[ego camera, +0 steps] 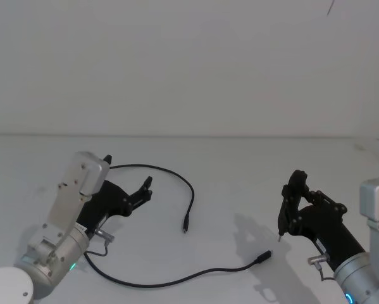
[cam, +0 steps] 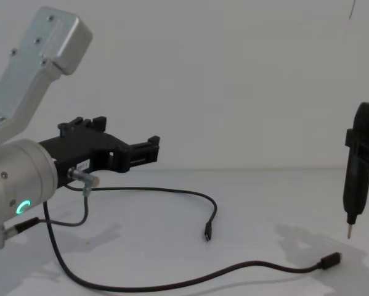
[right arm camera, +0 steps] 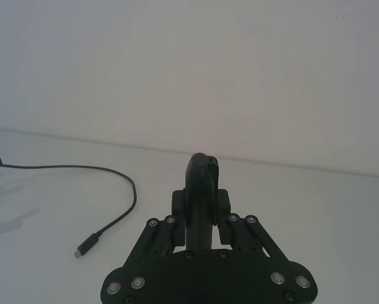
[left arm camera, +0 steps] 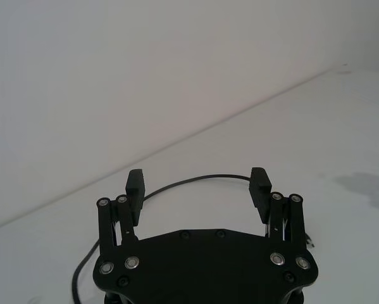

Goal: Pick up the data cable with the one hand.

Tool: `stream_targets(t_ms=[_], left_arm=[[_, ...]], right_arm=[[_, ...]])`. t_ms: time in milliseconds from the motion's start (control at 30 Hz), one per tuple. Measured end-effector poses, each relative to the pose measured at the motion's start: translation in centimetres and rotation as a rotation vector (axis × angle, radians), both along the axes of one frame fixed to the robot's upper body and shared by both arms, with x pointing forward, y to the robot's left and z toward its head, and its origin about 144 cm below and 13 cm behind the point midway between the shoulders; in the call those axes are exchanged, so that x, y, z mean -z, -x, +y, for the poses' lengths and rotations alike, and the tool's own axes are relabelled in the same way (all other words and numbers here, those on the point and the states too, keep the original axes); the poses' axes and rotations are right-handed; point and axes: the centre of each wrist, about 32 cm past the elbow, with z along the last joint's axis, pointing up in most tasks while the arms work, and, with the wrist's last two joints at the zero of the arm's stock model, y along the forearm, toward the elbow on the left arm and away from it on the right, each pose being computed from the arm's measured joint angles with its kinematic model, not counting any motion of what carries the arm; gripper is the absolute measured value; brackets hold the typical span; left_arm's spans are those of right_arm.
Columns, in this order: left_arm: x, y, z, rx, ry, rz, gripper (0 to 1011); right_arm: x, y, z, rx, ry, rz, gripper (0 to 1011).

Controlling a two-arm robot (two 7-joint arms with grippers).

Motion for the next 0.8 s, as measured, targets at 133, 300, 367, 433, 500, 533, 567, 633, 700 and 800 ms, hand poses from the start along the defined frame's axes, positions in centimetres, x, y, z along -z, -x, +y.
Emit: stream_targets(t_ms=[133, 300, 367, 433, 500, 533, 567, 633, 700, 800], left_arm=[[0.09, 0.15, 0.05, -0.019, 0.006, -0.005, 1001], [0.11, 0.17, 0.06, -0.021, 0.007, -0.006, 1001], [0.11, 0.17, 0.06, -0.021, 0.007, -0.006, 1001], [0.11, 0.17, 0.06, -0.022, 0.007, -0.006, 1001], [0.11, 0.17, 0.06, -0.022, 0.007, -0.006, 1001], [0.11, 0.17, 0.06, -0.022, 0.007, -0.006, 1001], [0.11, 0.17, 0.07, -0.022, 0.007, -0.006, 1001], [0.11, 0.17, 0.07, -0.022, 0.007, -0.006, 1001], [0.11, 0.17, 0.07, -0.022, 0.007, -0.006, 1001], [0.12, 0.17, 0.07, -0.022, 0.006, -0.006, 1001]], right_arm=[[0.0, 0.0, 0.0, 0.0, 0.0, 0.0, 279], [0.0, 0.0, 0.0, 0.0, 0.0, 0.0, 279], [0.0, 0.0, 0.0, 0.0, 0.0, 0.0, 279], [0.0, 0.0, 0.0, 0.0, 0.0, 0.0, 279], [0.0, 0.0, 0.0, 0.0, 0.0, 0.0, 279], [0.0, 0.0, 0.0, 0.0, 0.0, 0.0, 279], [0.0, 0.0, 0.0, 0.0, 0.0, 0.0, 279], [0.0, 0.0, 0.0, 0.0, 0.0, 0.0, 279], [0.0, 0.0, 0.0, 0.0, 0.0, 0.0, 279], [0.0, 0.0, 0.0, 0.0, 0.0, 0.0, 279]])
